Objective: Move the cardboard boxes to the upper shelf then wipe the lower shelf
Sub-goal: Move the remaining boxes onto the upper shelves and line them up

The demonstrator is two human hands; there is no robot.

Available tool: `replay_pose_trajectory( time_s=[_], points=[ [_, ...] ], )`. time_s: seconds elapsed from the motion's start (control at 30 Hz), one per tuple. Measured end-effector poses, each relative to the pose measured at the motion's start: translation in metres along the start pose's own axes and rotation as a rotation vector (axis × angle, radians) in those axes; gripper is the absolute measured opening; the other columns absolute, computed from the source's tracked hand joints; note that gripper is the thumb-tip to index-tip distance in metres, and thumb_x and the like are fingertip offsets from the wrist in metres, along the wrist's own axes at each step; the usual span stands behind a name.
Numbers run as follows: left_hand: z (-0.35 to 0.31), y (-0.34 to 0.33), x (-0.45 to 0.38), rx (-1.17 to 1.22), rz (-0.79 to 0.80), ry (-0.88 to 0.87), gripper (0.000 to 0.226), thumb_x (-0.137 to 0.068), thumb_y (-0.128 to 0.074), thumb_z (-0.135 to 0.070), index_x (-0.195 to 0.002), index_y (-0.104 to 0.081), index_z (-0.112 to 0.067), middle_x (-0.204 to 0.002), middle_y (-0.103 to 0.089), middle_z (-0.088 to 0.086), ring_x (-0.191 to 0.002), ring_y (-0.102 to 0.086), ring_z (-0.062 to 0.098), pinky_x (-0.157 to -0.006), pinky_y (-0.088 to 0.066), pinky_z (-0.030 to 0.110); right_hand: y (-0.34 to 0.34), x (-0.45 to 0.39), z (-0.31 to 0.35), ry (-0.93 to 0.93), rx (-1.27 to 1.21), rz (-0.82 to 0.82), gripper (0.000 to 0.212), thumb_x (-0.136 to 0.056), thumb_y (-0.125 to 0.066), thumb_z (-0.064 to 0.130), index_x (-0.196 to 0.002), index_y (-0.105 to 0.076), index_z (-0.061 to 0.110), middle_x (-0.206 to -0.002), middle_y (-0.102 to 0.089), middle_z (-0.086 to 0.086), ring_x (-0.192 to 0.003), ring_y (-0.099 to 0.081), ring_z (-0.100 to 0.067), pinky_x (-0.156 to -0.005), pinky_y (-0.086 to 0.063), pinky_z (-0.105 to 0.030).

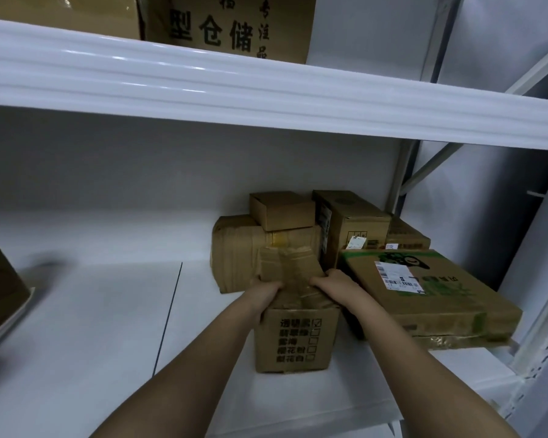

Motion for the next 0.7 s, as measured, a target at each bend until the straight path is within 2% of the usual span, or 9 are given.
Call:
replay_pose_trajectory(
  time_s=[0.07, 0.17, 0.27, 0.37, 0.43, 0.53, 0.57, 0.63, 0.7],
  points=[
    [0.003, 0.014, 0.005, -0.021, 0.019, 0.020, 0.033, -0.092, -0.056, -0.025, -0.122, -0.050, -0.013, -0.089, -0.065, 0.006, -0.071, -0.064, 0.015, -0.041, -0.048, 0.018, -0.005, 0.008, 0.003, 0.000, -0.103, 0.026, 0.045, -0.090, -0.054, 0.044, -0.119, -0.058, 0.010, -0.109, -0.066, -0.010, -0.100, -0.063, -0.026, -0.093, -0.051, -0.037],
    [0.008, 0.038, 0.013, -0.008, 0.052, 0.063, 0.017, -0.092, -0.055, -0.026, -0.102, -0.058, -0.013, -0.075, -0.070, 0.006, -0.061, -0.067, 0.016, -0.045, -0.051, 0.022, -0.016, 0.028, 0.014, -0.004, -0.288, 0.041, 0.040, -0.095, -0.046, 0.045, -0.106, -0.063, 0.011, -0.090, -0.068, -0.007, -0.077, -0.064, -0.020, -0.066, -0.050, -0.026],
    [0.014, 0.072, 0.023, -0.011, 0.064, 0.103, 0.023, -0.091, -0.053, -0.035, -0.099, -0.060, -0.014, -0.074, -0.071, 0.007, -0.065, -0.068, 0.020, -0.057, -0.056, 0.028, -0.030, 0.052, 0.028, 0.006, -0.408, 0.024, 0.037, -0.099, -0.038, 0.039, -0.093, -0.063, 0.012, -0.078, -0.064, -0.004, -0.063, -0.058, -0.016, -0.056, -0.045, -0.022],
    [0.018, 0.102, 0.031, 0.016, 0.065, 0.126, 0.033, -0.089, -0.052, -0.043, -0.102, -0.060, -0.014, -0.080, -0.069, 0.009, -0.073, -0.064, 0.023, -0.071, -0.053, 0.033, -0.040, 0.067, 0.047, 0.100, -0.562, 0.020, 0.028, -0.102, -0.037, 0.023, -0.105, -0.063, 0.017, -0.088, -0.061, -0.004, -0.071, -0.056, -0.014, -0.062, -0.045, -0.022],
    [0.022, 0.122, 0.042, 0.082, 0.077, 0.136, 0.033, -0.088, -0.052, -0.045, -0.097, -0.060, -0.014, -0.075, -0.068, 0.009, -0.069, -0.063, 0.022, -0.068, -0.052, 0.032, -0.051, 0.078, 0.067, 0.233, -0.563, 0.031, 0.031, -0.101, -0.039, 0.017, -0.122, -0.061, 0.025, -0.108, -0.061, 0.000, -0.090, -0.057, -0.011, -0.070, -0.046, -0.019],
    [0.031, 0.150, 0.061, 0.166, 0.131, 0.132, 0.035, -0.086, -0.053, -0.048, -0.093, -0.061, -0.014, -0.071, -0.067, 0.008, -0.063, -0.062, 0.022, -0.062, -0.050, 0.029, -0.078, 0.099, 0.093, 0.355, -0.606, 0.060, 0.033, -0.096, -0.053, 0.024, -0.126, -0.056, 0.038, -0.123, -0.054, 0.010, -0.103, -0.053, -0.001, -0.074, -0.044, -0.015],
    [0.034, 0.156, 0.065, 0.191, 0.145, 0.130, 0.036, -0.085, -0.053, -0.048, -0.094, -0.061, -0.014, -0.072, -0.067, 0.009, -0.063, -0.063, 0.023, -0.061, -0.051, 0.028, -0.085, 0.103, 0.096, 0.361, -0.627, 0.066, 0.040, -0.092, -0.059, 0.030, -0.130, -0.051, 0.039, -0.125, -0.050, 0.011, -0.103, -0.052, 0.000, -0.075, -0.044, -0.015],
    [0.038, 0.174, 0.074, 0.215, 0.166, 0.108, 0.038, -0.085, -0.054, -0.049, -0.099, -0.060, -0.014, -0.077, -0.067, 0.010, -0.068, -0.063, 0.024, -0.063, -0.051, 0.030, -0.099, 0.111, 0.099, 0.319, -0.643, 0.074, 0.074, -0.077, -0.070, 0.049, -0.142, -0.036, 0.037, -0.128, -0.043, 0.010, -0.103, -0.049, -0.001, -0.079, -0.043, -0.016],
    [0.040, 0.194, 0.085, 0.218, 0.196, 0.078, 0.040, -0.085, -0.055, -0.048, -0.104, -0.060, -0.014, -0.083, -0.067, 0.011, -0.073, -0.063, 0.025, -0.066, -0.050, 0.032, -0.113, 0.119, 0.100, 0.234, -0.610, 0.048, 0.107, -0.060, -0.072, 0.064, -0.150, -0.022, 0.033, -0.143, -0.033, 0.004, -0.121, -0.046, -0.013, -0.094, -0.041, -0.024]
  ],
)
Point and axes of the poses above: each hand's wrist, its own x-axis away from the middle knuckle, its own y-axis out of the back of the hand, z = x × y, the point moved 8 cm from there along -x, towards the middle knuckle
